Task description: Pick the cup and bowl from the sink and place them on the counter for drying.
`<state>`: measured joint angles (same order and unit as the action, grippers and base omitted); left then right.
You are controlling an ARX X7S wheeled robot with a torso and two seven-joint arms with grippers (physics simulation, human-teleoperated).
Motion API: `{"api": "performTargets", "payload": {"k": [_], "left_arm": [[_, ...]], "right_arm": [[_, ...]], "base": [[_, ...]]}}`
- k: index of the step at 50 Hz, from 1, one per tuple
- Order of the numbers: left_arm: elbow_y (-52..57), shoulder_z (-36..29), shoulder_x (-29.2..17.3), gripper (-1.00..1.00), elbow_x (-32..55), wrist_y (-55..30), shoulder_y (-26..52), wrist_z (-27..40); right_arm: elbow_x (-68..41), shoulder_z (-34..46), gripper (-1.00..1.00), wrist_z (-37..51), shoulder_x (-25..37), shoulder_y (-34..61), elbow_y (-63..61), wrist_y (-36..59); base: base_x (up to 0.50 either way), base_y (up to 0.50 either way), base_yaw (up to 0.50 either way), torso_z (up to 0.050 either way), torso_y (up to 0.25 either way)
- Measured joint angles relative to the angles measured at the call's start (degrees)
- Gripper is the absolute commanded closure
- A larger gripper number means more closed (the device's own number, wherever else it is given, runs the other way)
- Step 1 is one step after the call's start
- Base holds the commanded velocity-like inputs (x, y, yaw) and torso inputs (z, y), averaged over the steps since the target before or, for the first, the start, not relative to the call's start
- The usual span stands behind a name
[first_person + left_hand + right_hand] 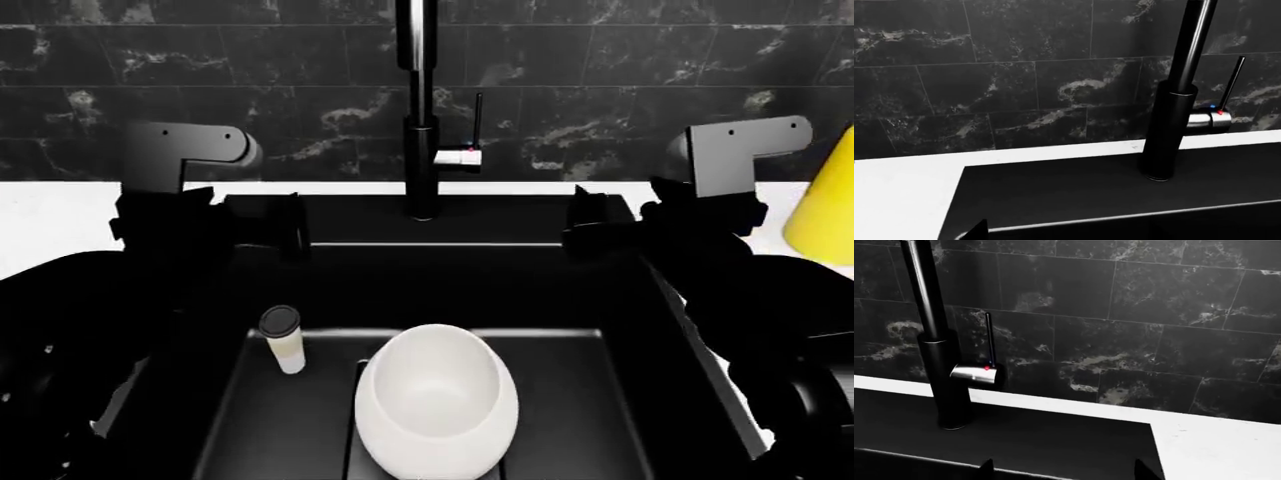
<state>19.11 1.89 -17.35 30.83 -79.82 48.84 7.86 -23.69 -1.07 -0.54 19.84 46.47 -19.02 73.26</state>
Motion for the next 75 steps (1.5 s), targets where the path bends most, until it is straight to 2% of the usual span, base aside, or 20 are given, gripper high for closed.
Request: {"api": "performTargets", "payload": {"k": [15, 34, 49, 75], "left_arm": [[-1.6, -0.7, 0.0, -1.0, -0.3, 3.3, -3.2, -0.6], [-2.8, -1.7, -0.2, -1.0, -0.6, 5.7, -4.4, -0.7], [-1.5, -1.8, -0.1, -1.0, 0.2, 5.2, -4.7, -0.2], [1.4, -0.5, -0.6, -1.0, 1.6, 4.3, -7.3, 1.2]], "right_arm": [[-2.1, 5.4, -1.0, -0.9, -2.0, -0.6, 3.8, 6.7], [-3.6, 14.4, -1.0, -4.0, -4.6, 3.4, 16.1, 10.1], [-1.1, 25.6, -1.0, -10.9, -7.0, 9.5, 36.1, 0.4], [3.4, 35.1, -1.0, -17.3, -13.7, 10.6, 62.6, -17.0]], "base": [[0.0, 0.0, 0.0, 0.0, 0.0], [0.0, 0.0, 0.0, 0.0, 0.0], [0.0, 0.0, 0.0, 0.0, 0.0], [0.0, 0.0, 0.0, 0.0, 0.0]]}}
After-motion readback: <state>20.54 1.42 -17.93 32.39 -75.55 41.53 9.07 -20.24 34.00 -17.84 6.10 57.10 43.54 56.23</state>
